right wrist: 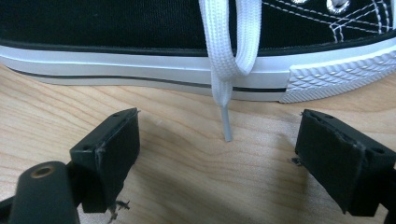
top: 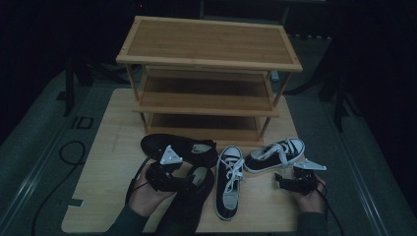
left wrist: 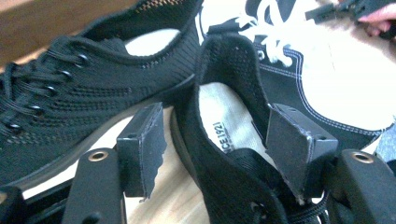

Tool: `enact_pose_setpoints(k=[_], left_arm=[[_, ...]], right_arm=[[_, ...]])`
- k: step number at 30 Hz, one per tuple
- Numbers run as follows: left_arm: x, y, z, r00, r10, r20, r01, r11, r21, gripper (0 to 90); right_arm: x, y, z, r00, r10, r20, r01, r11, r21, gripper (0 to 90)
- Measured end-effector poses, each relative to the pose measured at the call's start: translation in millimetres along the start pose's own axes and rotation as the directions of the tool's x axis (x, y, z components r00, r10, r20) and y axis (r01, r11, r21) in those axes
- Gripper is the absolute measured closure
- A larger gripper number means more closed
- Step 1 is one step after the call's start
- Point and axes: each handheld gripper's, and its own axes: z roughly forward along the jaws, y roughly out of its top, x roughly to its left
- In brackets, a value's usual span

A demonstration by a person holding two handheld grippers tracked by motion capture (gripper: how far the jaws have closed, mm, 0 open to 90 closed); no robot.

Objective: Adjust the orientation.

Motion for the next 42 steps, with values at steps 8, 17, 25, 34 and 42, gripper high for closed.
enact_pose_setpoints(k=[8,17,25,34,42], left_arm=[[4.3,-3.3,6.0,0.9987,-0.051,0.007,0.05,0.9916,0.119,62.5],[6.2,-2.7,3.0,0.9997,-0.015,0.017,0.013,0.9917,0.128,87.6],[19.3,-0.1,1.1,0.9986,0.028,-0.044,-0.023,0.9942,0.105,87.8],[36.6,5.1,6.4,0.986,0.045,-0.161,-0.035,0.9973,0.064,87.7],[48.3,5.6,15.4,0.9792,-0.001,-0.203,-0.002,0.9999,-0.015,87.7]], right_arm=[[0.0,0.0,0.0,1.0,0.0,0.0,0.0,1.0,0.0,13.7],[0.0,0.0,0.0,1.0,0.0,0.0,0.0,1.0,0.0,13.7],[-0.1,0.0,0.0,1.0,0.0,0.0,0.0,1.0,0.0,13.7],[-0.2,0.1,0.1,1.0,-0.001,0.0,0.001,1.0,0.0,13.7],[-0.2,0.2,0.1,1.0,-0.001,0.0,0.001,1.0,0.0,13.7]])
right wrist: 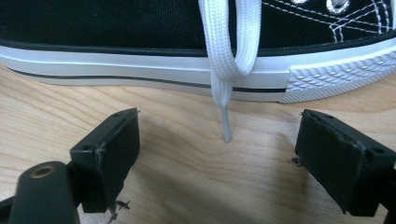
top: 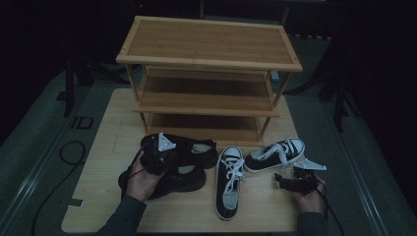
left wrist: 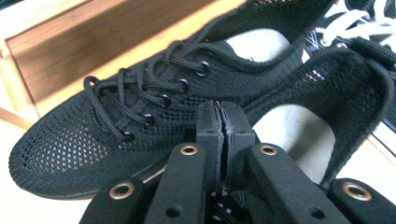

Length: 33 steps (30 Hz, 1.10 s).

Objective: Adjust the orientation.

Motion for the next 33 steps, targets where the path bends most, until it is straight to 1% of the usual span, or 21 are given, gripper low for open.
enact_pose_setpoints(k=[4,7,10,11,12,13,14,16,20,22,24,27,30,33], left_arm=[[2.4,-1.1,0.9,0.9998,-0.017,0.005,0.017,0.9996,-0.02,87.7],[2.1,-0.8,1.9,0.9998,-0.02,-0.004,0.02,0.9994,-0.029,87.8],[2.4,-0.2,2.5,0.9996,-0.027,0.01,0.027,0.9992,-0.029,87.3],[2.5,-0.5,1.3,0.9995,-0.026,0.017,0.026,0.999,-0.037,86.3],[2.9,-0.3,-1.1,0.9989,-0.036,0.032,0.038,0.9973,-0.062,84.6],[2.9,0.8,-4.1,0.9983,-0.044,0.039,0.047,0.996,-0.076,81.5],[2.7,1.8,-7.2,0.9981,-0.047,0.039,0.05,0.995,-0.087,78.1],[2.9,2.5,-12.5,0.9965,-0.058,0.06,0.064,0.9927,-0.102,74.1],[1.6,2.1,-19.2,0.9952,-0.065,0.073,0.073,0.9914,-0.108,71.2],[1.1,0.8,-23.6,0.995,-0.067,0.074,0.075,0.9911,-0.11,69.7],[2.2,-1.4,-29.7,0.9953,-0.07,0.066,0.077,0.9905,-0.114,68.9],[6.3,-6.3,-39.8,0.9944,-0.084,0.065,0.091,0.9891,-0.116,69.4],[11.1,-13.2,-48.9,0.9946,-0.088,0.056,0.093,0.9896,-0.109,75.7],[16.1,-22.1,-54.9,0.9947,-0.092,0.045,0.096,0.9907,-0.096,84.4]], right_arm=[[0.0,0.0,0.0,1.0,0.0,0.0,0.0,1.0,0.0,13.7],[0.0,0.0,0.0,1.0,0.0,0.0,0.0,1.0,0.0,13.7],[0.0,0.0,0.0,1.0,0.0,0.0,0.0,1.0,0.0,13.7],[0.0,0.0,0.0,1.0,0.0,0.0,0.0,1.0,0.0,13.7],[0.0,0.0,0.0,1.0,0.0,0.0,0.0,1.0,0.0,13.7],[0.0,0.0,0.0,1.0,0.0,0.0,0.0,1.0,0.0,13.7],[0.0,0.0,0.0,1.0,0.0,0.0,0.0,1.0,0.0,13.7],[0.0,0.0,0.0,1.0,0.0,0.0,0.0,1.0,0.0,13.7],[0.0,0.0,0.0,1.0,0.0,0.0,0.0,1.0,0.0,13.7],[0.0,0.0,0.0,1.0,0.0,0.0,0.0,1.0,0.0,13.7],[0.0,0.0,0.0,1.0,0.0,0.0,0.0,1.0,0.0,13.7],[0.0,0.0,0.0,1.0,0.001,0.0,-0.001,1.0,0.0,13.7],[-0.1,0.0,0.0,1.0,0.0,0.0,0.0,1.0,0.0,13.7],[0.0,-0.1,0.0,1.0,0.0,0.0,0.0,1.0,0.0,13.7]])
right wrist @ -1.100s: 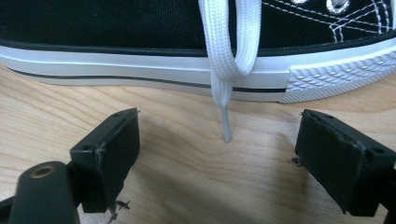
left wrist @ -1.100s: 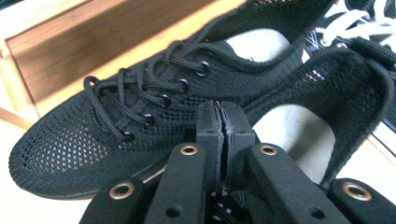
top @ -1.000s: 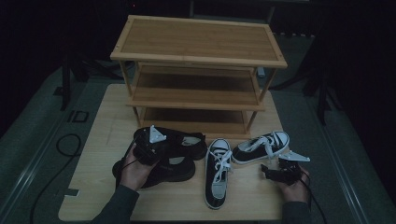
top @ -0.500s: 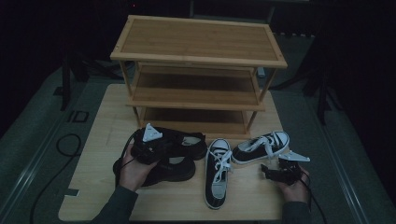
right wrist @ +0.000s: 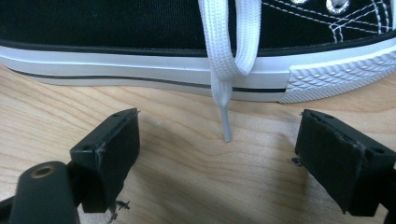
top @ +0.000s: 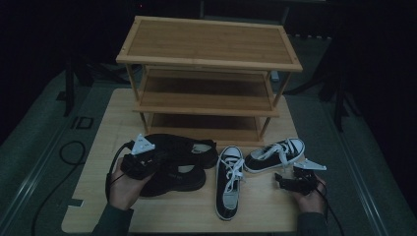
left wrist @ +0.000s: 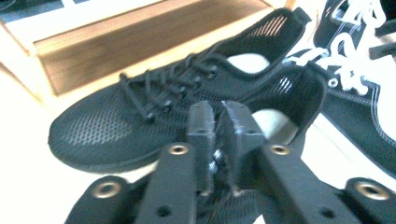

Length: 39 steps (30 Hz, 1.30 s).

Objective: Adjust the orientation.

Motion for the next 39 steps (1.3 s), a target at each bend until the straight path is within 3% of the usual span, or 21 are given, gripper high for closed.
enact_pose_setpoints(k=[3,10,17,24,32,35,39], left_arm=[[4.5,-9.3,-3.0,0.9999,-0.005,-0.009,0.005,0.9996,0.027,89.1],[13.6,-27.6,-7.8,0.9983,-0.031,-0.049,0.034,0.9968,0.072,89.7],[13.4,-42.4,-12.9,0.9945,-0.039,-0.098,0.048,0.9945,0.093,80.9],[12.4,-56.4,-12.1,0.9931,-0.063,-0.098,0.076,0.9891,0.126,72.5],[13.9,-71.1,-8.5,0.9909,-0.096,-0.095,0.11,0.9811,0.159,70.3],[11.8,-73.4,-3.3,0.9915,-0.09,-0.094,0.105,0.98,0.169,73.9],[10.0,-75.6,-0.1,0.9922,-0.09,-0.086,0.103,0.9814,0.162,87.8]], right_arm=[[0.1,0.0,0.0,1.0,0.001,0.0,-0.001,1.0,0.0,13.7],[0.1,0.0,0.0,1.0,0.001,0.0,-0.001,1.0,0.0,13.7],[0.1,0.0,-0.1,1.0,0.001,0.0,-0.001,1.0,0.0,13.7],[0.0,0.0,-0.1,1.0,0.001,0.0,-0.001,1.0,0.001,13.7],[0.1,0.0,-0.1,1.0,0.001,0.0,-0.001,1.0,0.001,13.7],[0.1,0.0,-0.1,1.0,0.001,0.0,-0.001,1.0,0.001,13.7],[0.1,0.0,-0.2,1.0,0.001,0.0,-0.001,1.0,0.001,13.7]])
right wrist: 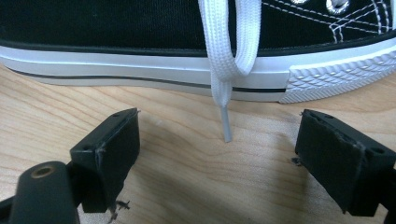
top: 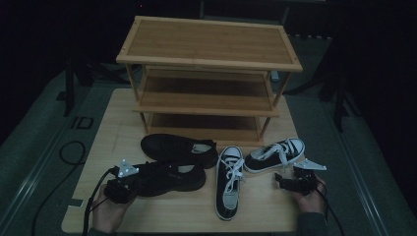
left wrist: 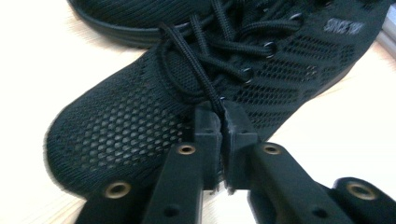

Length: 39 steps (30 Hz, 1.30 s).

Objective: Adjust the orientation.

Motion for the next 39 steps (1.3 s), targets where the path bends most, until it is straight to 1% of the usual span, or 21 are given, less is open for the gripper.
enact_pose_setpoints(k=[2,4,7,9,10,13,14,17,21,22,24,25,28,30,31,32,34,35,37,39], left_arm=[[0.6,0.2,-0.4,1.0,0.0,0.003,0.0,1.0,0.001,88.6],[2.0,0.3,-1.3,1.0,0.001,-0.006,-0.001,1.0,0.0,88.9],[8.6,1.0,-3.3,0.9989,-0.014,-0.045,0.014,0.9999,0.0,89.1],[17.6,2.0,-4.5,0.9969,-0.027,-0.074,0.027,0.9996,0.0,89.1],[21.1,2.6,-4.8,0.9961,-0.032,-0.083,0.033,0.9995,0.001,89.1],[35.9,5.5,-4.2,0.9903,-0.06,-0.126,0.059,0.9982,-0.005,89.1],[41.2,7.0,-3.5,0.9874,-0.068,-0.143,0.067,0.9977,-0.007,89.1],[57.5,12.8,-0.2,0.9798,-0.098,-0.174,0.097,0.9952,-0.015,89.0],[77.1,22.6,4.5,0.97,-0.118,-0.212,0.116,0.993,-0.021,89.0],[83.1,25.6,5.9,0.9666,-0.122,-0.226,0.121,0.9925,-0.015,89.0],[92.6,29.6,8.8,0.9611,-0.136,-0.241,0.134,0.9907,-0.023,89.0],[96.1,31.2,9.8,0.9605,-0.14,-0.24,0.139,0.99,-0.023,89.0],[106.4,37.2,14.7,0.9581,-0.173,-0.228,0.171,0.9849,-0.03,88.9],[108.0,39.7,14.4,0.958,-0.181,-0.222,0.18,0.9834,-0.027,87.9],[108.1,40.7,13.5,0.9574,-0.188,-0.219,0.185,0.9822,-0.036,86.5],[108.0,41.7,12.1,0.9583,-0.195,-0.209,0.19,0.9807,-0.044,82.3],[107.7,44.1,8.6,0.9551,-0.207,-0.212,0.199,0.9783,-0.058,72.3],[107.7,45.5,6.3,0.9557,-0.211,-0.205,0.203,0.9772,-0.062,69.5],[107.0,48.4,1.6,0.9593,-0.216,-0.182,0.206,0.9759,-0.072,63.2],[103.7,52.0,-1.6,0.9644,-0.206,-0.166,0.195,0.9777,-0.077,60.5]], right_arm=[[0.0,0.0,0.0,1.0,0.0,0.0,0.0,1.0,0.0,13.7],[0.0,0.0,0.0,1.0,0.0,0.0,0.0,1.0,0.0,13.7],[0.0,0.0,0.0,1.0,0.0,0.0,0.0,1.0,0.0,13.7],[-0.1,0.0,0.0,1.0,-0.001,0.0,0.001,1.0,-0.001,13.7],[0.0,0.0,0.0,1.0,0.0,0.0,0.0,1.0,0.0,13.7],[0.0,0.0,0.0,1.0,0.0,0.0,0.0,1.0,0.0,13.7],[0.0,0.0,0.0,1.0,0.0,0.0,0.0,1.0,0.0,13.7],[0.0,0.0,0.1,1.0,0.001,0.0,-0.001,1.0,-0.001,13.7],[0.0,0.0,0.1,1.0,-0.001,0.0,0.001,1.0,-0.001,13.7],[-0.1,0.0,0.2,1.0,-0.001,0.0,0.001,1.0,-0.002,13.7],[-0.1,0.0,0.1,1.0,-0.001,0.0,0.001,1.0,-0.001,13.7],[-0.1,0.0,0.1,1.0,-0.001,0.0,0.001,1.0,-0.001,13.7],[0.0,0.0,0.1,1.0,0.0,0.001,0.0,1.0,-0.001,13.7],[-0.1,0.0,0.1,1.0,-0.001,0.0,0.001,1.0,-0.001,13.7],[0.0,0.0,0.1,1.0,-0.001,0.0,0.001,1.0,-0.001,13.7],[-0.1,0.0,0.1,1.0,-0.001,0.0,0.001,1.0,-0.001,13.7],[-0.1,0.0,0.1,1.0,-0.001,0.0,0.001,1.0,-0.001,13.7],[-0.1,0.0,0.2,1.0,-0.001,0.0,0.001,1.0,-0.001,13.7],[-0.1,0.0,0.1,1.0,-0.001,0.0,0.001,1.0,-0.001,13.7],[-0.1,0.0,0.1,1.0,-0.001,0.0,0.001,1.0,-0.001,13.7]])
